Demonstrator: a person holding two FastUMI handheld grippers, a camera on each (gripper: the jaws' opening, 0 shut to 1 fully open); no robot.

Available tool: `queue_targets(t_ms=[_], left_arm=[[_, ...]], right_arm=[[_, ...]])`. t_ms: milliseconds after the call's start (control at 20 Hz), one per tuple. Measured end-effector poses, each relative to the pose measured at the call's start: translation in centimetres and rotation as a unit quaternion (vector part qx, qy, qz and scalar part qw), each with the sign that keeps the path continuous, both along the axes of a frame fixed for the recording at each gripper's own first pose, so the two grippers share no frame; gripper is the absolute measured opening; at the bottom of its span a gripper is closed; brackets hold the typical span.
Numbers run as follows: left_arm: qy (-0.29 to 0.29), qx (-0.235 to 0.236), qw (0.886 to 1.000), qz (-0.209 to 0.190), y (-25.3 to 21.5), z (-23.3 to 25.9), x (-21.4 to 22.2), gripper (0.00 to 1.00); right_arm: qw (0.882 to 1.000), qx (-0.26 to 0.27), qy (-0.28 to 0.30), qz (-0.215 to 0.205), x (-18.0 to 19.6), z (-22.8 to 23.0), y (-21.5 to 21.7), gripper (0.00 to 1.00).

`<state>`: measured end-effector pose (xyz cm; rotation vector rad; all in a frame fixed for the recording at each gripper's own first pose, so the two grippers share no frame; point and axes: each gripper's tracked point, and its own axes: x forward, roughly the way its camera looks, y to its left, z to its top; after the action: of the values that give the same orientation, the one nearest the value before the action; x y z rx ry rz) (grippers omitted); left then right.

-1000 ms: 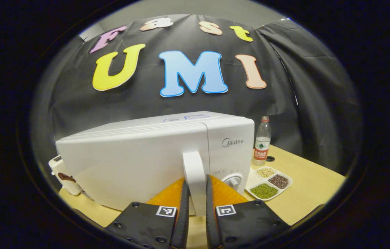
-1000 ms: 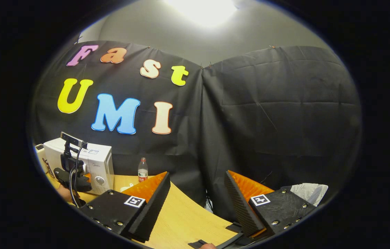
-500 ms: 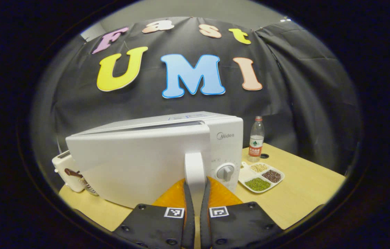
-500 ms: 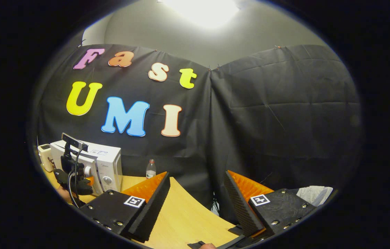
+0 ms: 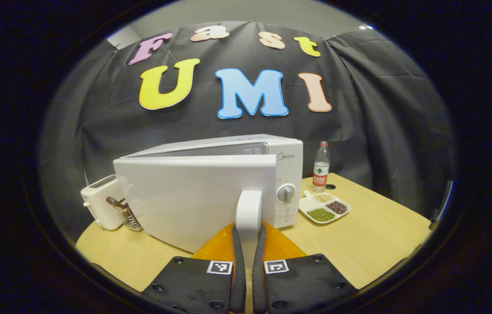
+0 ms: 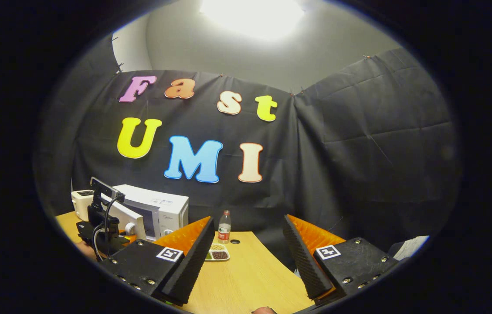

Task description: Open the microwave oven with the left hand, put the food in, and close the microwave oven.

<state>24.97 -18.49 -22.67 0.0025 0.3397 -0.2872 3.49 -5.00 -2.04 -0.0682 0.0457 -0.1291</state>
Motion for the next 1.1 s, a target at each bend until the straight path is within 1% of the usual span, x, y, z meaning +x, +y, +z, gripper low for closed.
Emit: queue_targets(t_ms=[150, 200, 350, 400, 600, 800, 850, 900, 1000, 1100], left_arm=[[0.006, 0.007, 1.000, 0.020, 1.9, 0.1, -2.1, 0.12], [0.007, 0.009, 1.000, 0.026, 2.6, 0.1, -2.6, 0.16], [0.011, 0.016, 0.999, 0.046, 4.5, 0.2, -4.3, 0.15], [0.013, 0.018, 0.998, 0.054, 5.2, 0.1, -4.8, 0.12], [0.018, 0.023, 0.996, 0.082, 8.1, 0.1, -6.8, 0.12], [0.022, 0.024, 0.995, 0.097, 10.7, -0.1, -8.3, 0.12], [0.022, 0.023, 0.995, 0.098, 11.4, -0.2, -8.7, 0.15], [0.022, 0.022, 0.995, 0.099, 12.0, -0.1, -9.0, 0.12], [0.022, 0.020, 0.995, 0.097, 13.3, -0.3, -9.5, 0.12], [0.023, 0.017, 0.996, 0.089, 14.3, -0.4, -10.0, 0.12]], right_arm=[[1.000, 0.011, 0.000, 0.023, -0.5, -0.3, -0.1, 0.95], [0.999, 0.014, 0.000, 0.030, -0.7, -0.4, -0.1, 0.95], [0.998, 0.021, 0.001, 0.057, -1.6, -0.7, 0.1, 0.95], [0.997, 0.023, 0.001, 0.068, -1.8, -0.7, 0.4, 0.95], [0.994, 0.027, -0.001, 0.104, -2.7, -0.7, 1.4, 0.95], [0.992, 0.038, -0.001, 0.119, -3.2, -0.7, 2.9, 0.95], [0.992, 0.038, -0.002, 0.123, -3.3, -0.6, 3.4, 0.95], [0.991, 0.037, -0.003, 0.125, -3.3, -0.4, 3.9, 0.95], [0.992, 0.035, -0.008, 0.123, -3.1, -0.2, 4.9, 0.95], [0.992, 0.046, -0.003, 0.119, -2.7, -0.4, 6.3, 0.95]])
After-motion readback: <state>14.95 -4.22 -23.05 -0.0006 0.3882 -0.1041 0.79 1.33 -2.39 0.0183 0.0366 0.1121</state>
